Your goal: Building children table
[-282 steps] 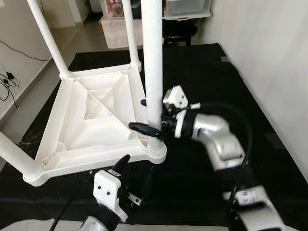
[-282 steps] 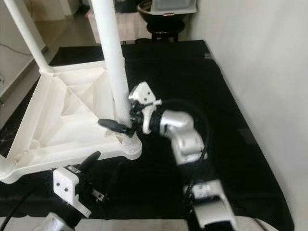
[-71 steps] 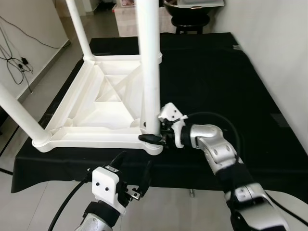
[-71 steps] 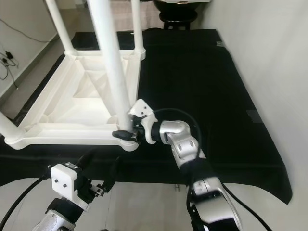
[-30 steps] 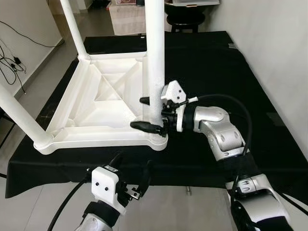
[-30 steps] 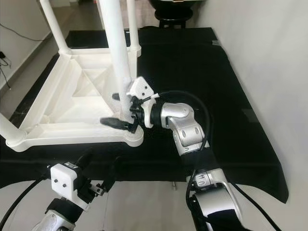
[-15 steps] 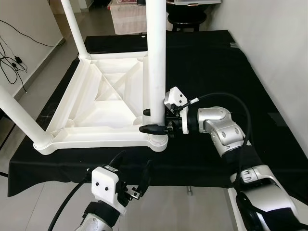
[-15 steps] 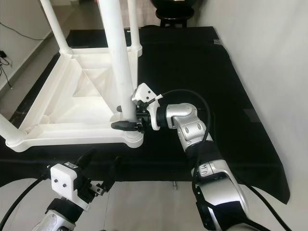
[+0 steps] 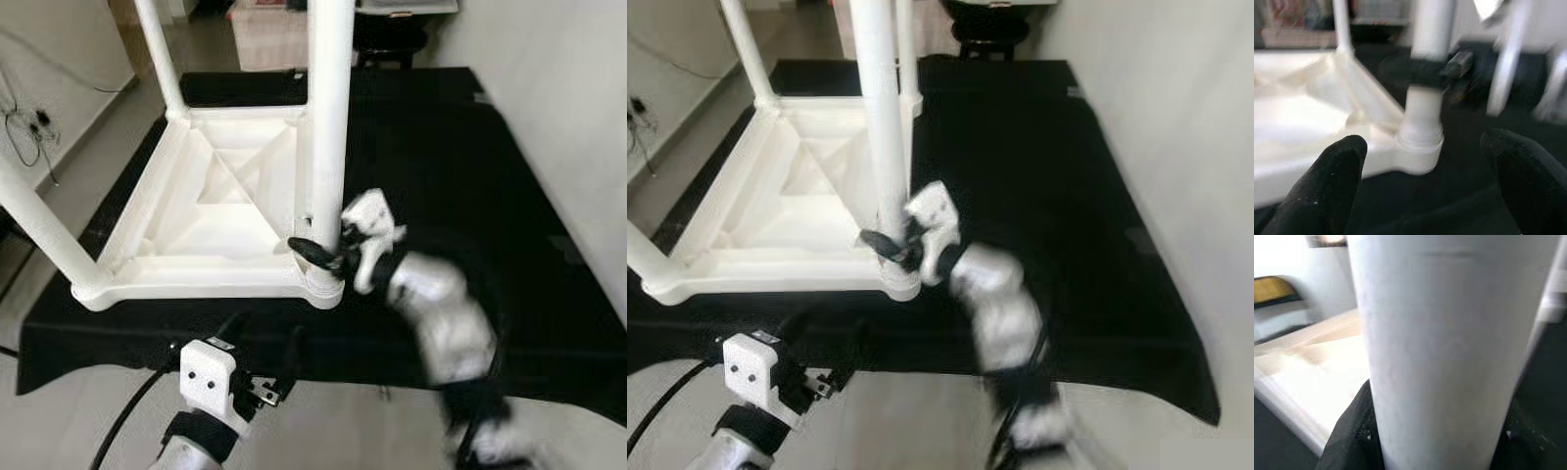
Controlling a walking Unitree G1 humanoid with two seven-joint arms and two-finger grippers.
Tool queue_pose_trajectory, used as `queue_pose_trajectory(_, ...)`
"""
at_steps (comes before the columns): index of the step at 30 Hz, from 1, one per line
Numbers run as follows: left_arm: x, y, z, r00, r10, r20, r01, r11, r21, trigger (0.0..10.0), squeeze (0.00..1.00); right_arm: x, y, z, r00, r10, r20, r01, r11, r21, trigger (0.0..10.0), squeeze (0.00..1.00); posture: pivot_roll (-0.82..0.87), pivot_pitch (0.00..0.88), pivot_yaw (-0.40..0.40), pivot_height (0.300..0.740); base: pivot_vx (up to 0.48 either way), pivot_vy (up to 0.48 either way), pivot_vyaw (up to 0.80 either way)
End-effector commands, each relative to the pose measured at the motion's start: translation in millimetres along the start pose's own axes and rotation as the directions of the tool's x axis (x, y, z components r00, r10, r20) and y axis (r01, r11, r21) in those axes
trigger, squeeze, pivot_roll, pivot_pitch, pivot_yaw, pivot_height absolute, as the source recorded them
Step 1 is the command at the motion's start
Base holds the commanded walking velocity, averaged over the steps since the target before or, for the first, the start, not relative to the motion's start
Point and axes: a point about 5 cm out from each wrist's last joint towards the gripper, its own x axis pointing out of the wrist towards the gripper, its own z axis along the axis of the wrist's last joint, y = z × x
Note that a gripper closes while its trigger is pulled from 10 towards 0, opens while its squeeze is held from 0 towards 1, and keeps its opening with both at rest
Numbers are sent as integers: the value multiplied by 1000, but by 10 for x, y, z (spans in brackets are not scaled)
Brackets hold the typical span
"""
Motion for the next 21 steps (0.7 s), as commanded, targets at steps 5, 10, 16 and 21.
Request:
queue_pose_trajectory(5,-22,18,-25,1000,-2,-19,2,1000,-6,10000,0,-44,17,-284,989,-60,-137,56,998,-36,0,0,-42,149,25,740,0,0,0)
queue_pose_trajectory(10,-26,34,-23,1000,19,-13,-19,1000,4,10000,0,109,-58,-154,994,-31,-108,32,1000,-1,0,0,-36,145,21,740,0,0,0)
queue_pose_trajectory(16,-19,35,-26,1000,15,-14,-15,1000,2,10000,0,108,96,-11,996,81,-43,-80,996,30,10000,0,-43,140,24,740,0,0,0)
queue_pose_trajectory(21,-10,32,-33,1000,8,-15,-8,1000,-3,10000,0,143,142,202,947,314,75,-318,947,43,10000,1000,-43,136,24,740,0,0,0)
